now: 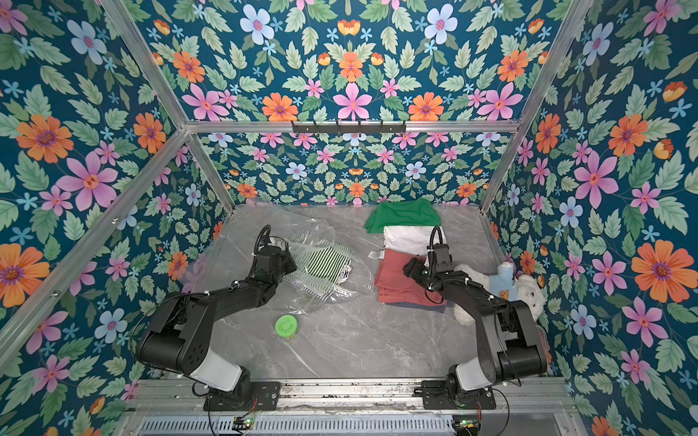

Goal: Take the tank top out of the vacuum bag
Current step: Adjust the tank top at the center of the board, then take out the tank top from the vacuum bag.

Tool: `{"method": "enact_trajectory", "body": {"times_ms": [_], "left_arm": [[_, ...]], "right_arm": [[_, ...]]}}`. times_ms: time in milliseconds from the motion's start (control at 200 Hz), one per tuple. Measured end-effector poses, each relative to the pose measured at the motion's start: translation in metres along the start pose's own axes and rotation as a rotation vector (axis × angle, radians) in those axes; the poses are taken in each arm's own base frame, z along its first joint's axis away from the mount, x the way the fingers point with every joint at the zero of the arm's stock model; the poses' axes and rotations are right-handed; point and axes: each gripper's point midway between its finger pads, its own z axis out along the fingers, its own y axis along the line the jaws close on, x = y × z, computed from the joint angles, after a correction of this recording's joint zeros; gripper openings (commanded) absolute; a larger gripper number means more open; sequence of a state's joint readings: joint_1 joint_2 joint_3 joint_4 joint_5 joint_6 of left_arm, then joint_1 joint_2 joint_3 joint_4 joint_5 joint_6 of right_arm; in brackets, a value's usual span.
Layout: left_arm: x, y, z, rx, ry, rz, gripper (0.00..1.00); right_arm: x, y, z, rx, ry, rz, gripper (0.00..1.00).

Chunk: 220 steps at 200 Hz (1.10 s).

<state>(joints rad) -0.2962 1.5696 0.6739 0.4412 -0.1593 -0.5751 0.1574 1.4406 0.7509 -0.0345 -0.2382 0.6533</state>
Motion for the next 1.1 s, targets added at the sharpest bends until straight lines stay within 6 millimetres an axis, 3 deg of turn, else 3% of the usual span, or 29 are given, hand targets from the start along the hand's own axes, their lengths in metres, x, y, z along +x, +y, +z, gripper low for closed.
{"method": "enact_trajectory", "body": {"times_ms": [150, 315, 475, 620, 735, 810, 880, 1025, 1100], "left_arm": [[0.002, -0.002, 0.004, 0.002, 0.009, -0.011, 0.00], [0.005, -0.007, 0.005, 0.014, 0.017, -0.013, 0.00], [0.005, -0.010, 0.005, 0.021, 0.019, -0.010, 0.00], [0.004, -0.016, 0.001, 0.039, 0.015, -0.007, 0.00], [0.005, -0.021, -0.005, 0.053, 0.011, -0.003, 0.00], [0.007, -0.023, -0.007, 0.058, 0.013, 0.001, 0.00], [0.009, -0.023, -0.009, 0.058, 0.015, 0.002, 0.00], [0.008, -0.020, -0.014, 0.044, 0.012, 0.004, 0.00], [0.006, -0.017, -0.017, 0.033, 0.001, 0.004, 0.00]], "right_arm": [[-0.003, 0.031, -0.019, -0.069, -0.053, -0.069, 0.85], [0.016, 0.076, -0.017, -0.158, -0.021, -0.155, 0.87], [0.048, 0.127, 0.008, -0.262, 0.066, -0.236, 0.88], [0.079, 0.151, 0.041, -0.321, 0.170, -0.242, 0.86], [0.089, 0.151, 0.066, -0.317, 0.227, -0.211, 0.73], [0.091, 0.157, 0.078, -0.329, 0.256, -0.206, 0.53], [0.092, 0.163, 0.086, -0.340, 0.275, -0.204, 0.42], [0.087, 0.162, 0.103, -0.321, 0.295, -0.217, 0.24], [0.079, 0.160, 0.112, -0.314, 0.307, -0.209, 0.22]]}}
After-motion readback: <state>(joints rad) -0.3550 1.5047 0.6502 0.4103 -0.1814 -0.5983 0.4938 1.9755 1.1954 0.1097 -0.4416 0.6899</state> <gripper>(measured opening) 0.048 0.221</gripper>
